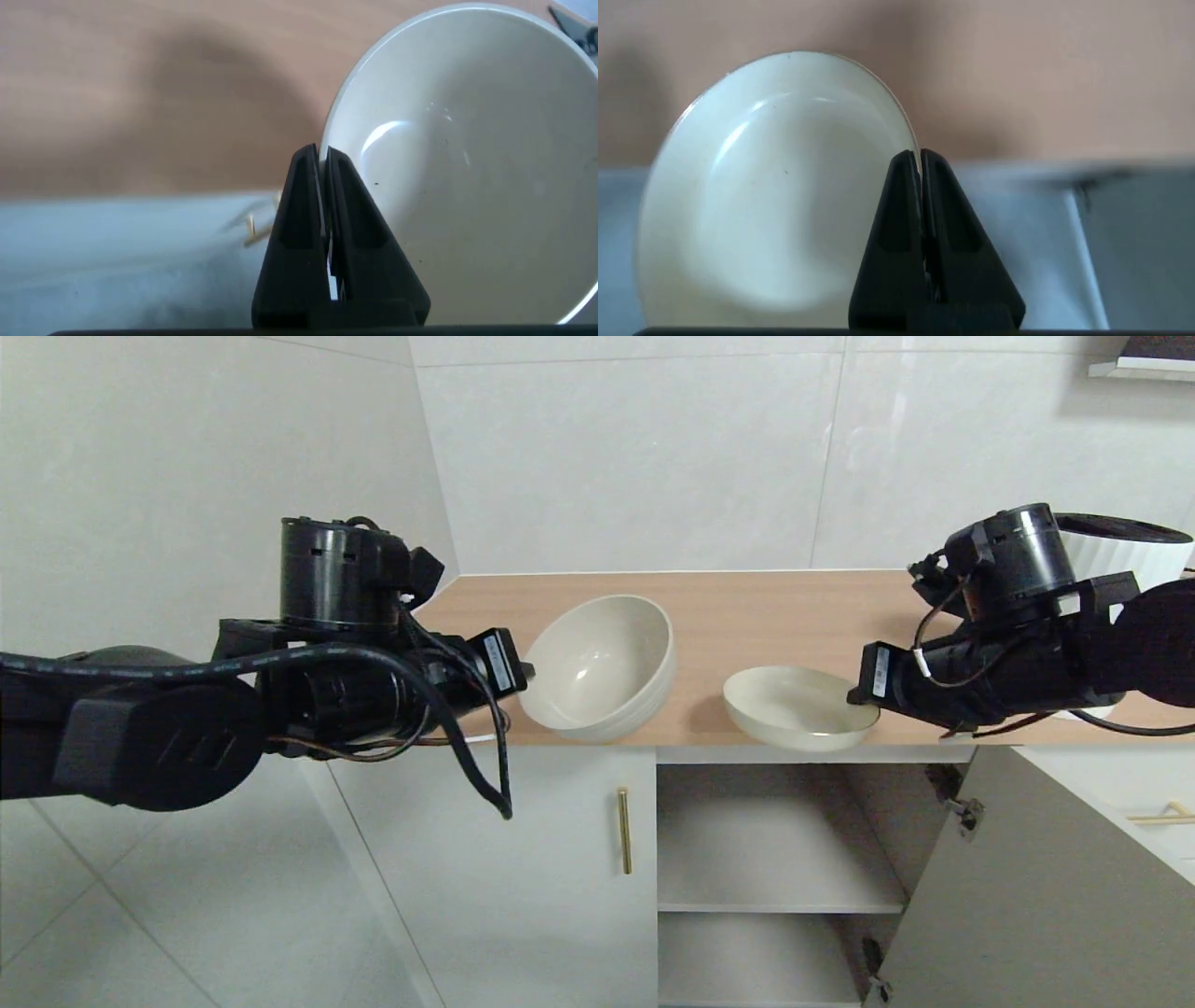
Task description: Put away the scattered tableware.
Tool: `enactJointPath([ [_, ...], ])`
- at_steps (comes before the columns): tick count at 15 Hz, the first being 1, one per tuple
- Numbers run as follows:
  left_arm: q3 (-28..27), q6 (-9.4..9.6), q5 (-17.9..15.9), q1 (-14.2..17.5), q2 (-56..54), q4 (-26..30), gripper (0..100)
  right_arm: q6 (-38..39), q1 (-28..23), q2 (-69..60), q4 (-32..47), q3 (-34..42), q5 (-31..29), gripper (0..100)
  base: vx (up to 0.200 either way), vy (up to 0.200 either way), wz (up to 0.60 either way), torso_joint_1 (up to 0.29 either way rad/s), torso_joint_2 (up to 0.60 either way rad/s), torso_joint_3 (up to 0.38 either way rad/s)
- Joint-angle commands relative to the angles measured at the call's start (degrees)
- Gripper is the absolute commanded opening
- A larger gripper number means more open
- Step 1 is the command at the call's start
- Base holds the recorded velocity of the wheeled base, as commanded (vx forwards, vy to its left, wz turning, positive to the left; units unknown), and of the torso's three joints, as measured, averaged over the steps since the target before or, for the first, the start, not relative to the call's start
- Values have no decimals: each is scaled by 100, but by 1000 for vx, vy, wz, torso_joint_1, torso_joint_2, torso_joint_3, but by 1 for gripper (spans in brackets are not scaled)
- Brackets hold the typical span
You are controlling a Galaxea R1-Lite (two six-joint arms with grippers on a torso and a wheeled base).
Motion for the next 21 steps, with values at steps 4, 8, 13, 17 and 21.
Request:
enactJointPath([
  [4, 804, 45, -808, -158, -692, 5, 0, -448, 0, -674, -69, 1271, 121, 0, 0, 0, 0, 0, 0, 0],
  [8, 988, 361, -913, -298, -561, 22, 0, -843, 35, -894, -34, 1561, 288, 0, 0, 0, 0, 0, 0, 0],
  [13, 979, 361, -983, -386, -367, 40, 0, -993, 35, -710, -69, 1613, 288, 0, -40, 0, 0, 1, 1, 0],
  [17, 988, 370, -975, -386, -350, 31, 0, -1028, 35, -683, -69, 1613, 288, 0, -100, 0, 0, 7, 2, -1],
  [21, 979, 370, -975, -386, -341, 14, 0, -1010, 18, -481, -87, 1561, 262, 0, 0, 0, 0, 0, 0, 0],
])
